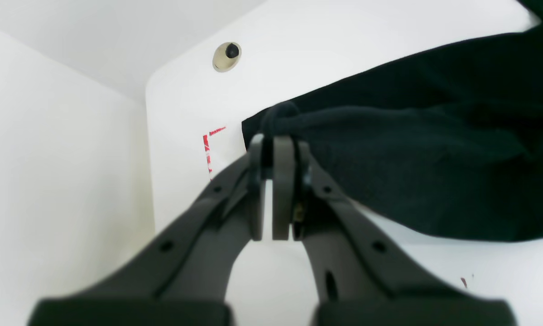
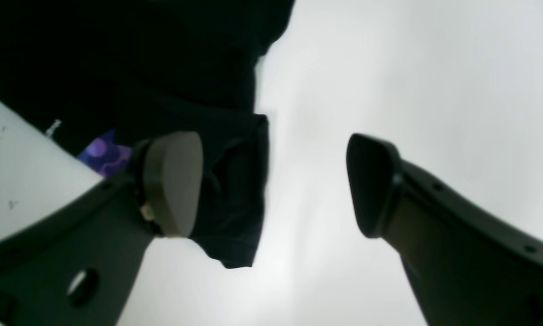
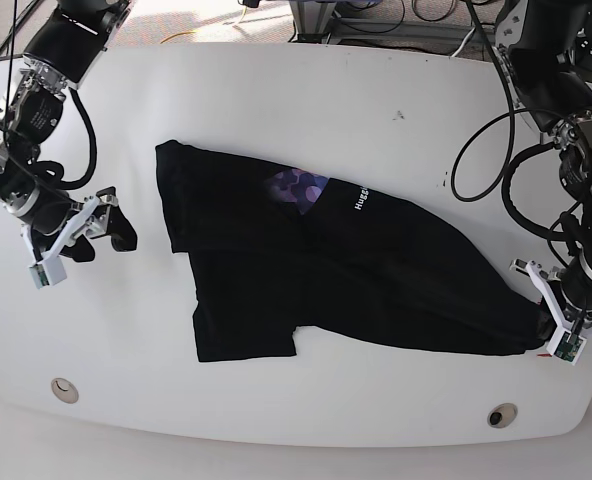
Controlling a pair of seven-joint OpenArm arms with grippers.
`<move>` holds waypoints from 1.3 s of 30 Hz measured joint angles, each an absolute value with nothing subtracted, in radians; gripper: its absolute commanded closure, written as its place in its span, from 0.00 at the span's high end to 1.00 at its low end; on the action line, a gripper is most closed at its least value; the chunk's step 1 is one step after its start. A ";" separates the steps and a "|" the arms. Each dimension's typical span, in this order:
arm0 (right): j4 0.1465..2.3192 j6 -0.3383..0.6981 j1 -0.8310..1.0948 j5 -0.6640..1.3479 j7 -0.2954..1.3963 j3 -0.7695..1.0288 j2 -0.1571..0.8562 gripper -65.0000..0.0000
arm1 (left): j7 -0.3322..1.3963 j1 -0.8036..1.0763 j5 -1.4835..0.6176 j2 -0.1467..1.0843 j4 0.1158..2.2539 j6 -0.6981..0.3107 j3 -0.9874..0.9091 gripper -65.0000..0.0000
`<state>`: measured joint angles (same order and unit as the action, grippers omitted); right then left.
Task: Layout the t-shirt on the table in an organized manner, then fold the t-shirt properly
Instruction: 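Swing the lifted shirt with both grippers, flipping it over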
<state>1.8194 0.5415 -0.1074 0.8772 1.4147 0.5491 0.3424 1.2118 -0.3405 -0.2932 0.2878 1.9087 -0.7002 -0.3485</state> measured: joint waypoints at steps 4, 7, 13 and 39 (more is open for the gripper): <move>1.733 0.541 -0.093 0.876 1.383 0.493 0.316 0.74 | 1.215 -0.330 -0.293 0.286 1.908 -0.700 -0.348 0.01; 1.661 0.541 -0.086 0.871 1.365 0.453 0.305 0.74 | 1.214 -0.326 -0.293 0.286 1.909 -0.700 -0.349 0.01; 1.540 0.538 -0.086 0.868 1.267 0.372 0.304 0.74 | 1.216 -0.294 -0.293 0.286 1.909 -0.700 -0.350 0.01; 1.392 0.542 -0.115 0.869 1.214 0.252 0.258 0.74 | 1.211 -0.246 -0.294 0.286 1.909 -0.700 -0.350 0.00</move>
